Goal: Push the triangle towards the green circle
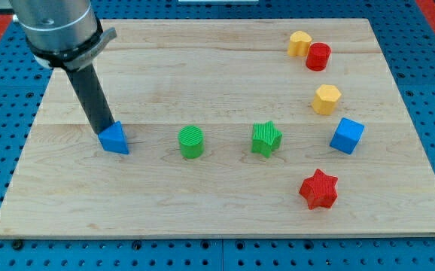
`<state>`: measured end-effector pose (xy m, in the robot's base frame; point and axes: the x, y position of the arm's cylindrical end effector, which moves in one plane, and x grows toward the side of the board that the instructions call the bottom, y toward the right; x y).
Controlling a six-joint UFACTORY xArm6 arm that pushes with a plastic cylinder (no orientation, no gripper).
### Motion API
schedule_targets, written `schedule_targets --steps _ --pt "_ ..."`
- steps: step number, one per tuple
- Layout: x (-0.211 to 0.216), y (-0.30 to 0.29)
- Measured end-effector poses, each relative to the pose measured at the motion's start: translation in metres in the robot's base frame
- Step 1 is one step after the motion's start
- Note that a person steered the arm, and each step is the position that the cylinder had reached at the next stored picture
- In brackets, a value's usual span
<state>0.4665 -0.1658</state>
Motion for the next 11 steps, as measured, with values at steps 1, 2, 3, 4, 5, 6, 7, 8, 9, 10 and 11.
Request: schedule_targets --steps 1,2,3,4,5,6,7,8,9,10,11 --pt "0.017 0.03" --pt "0.078 -0.01" --pt "0.105 0.027" --pt "0.069 0.031" --pt "0.061 0.019" --pt "0.054 0.017" --pt "0.046 0.018" --pt "0.046 0.023" --pt "0.058 0.052" --pt "0.059 0.056" --pt "0.058 0.056"
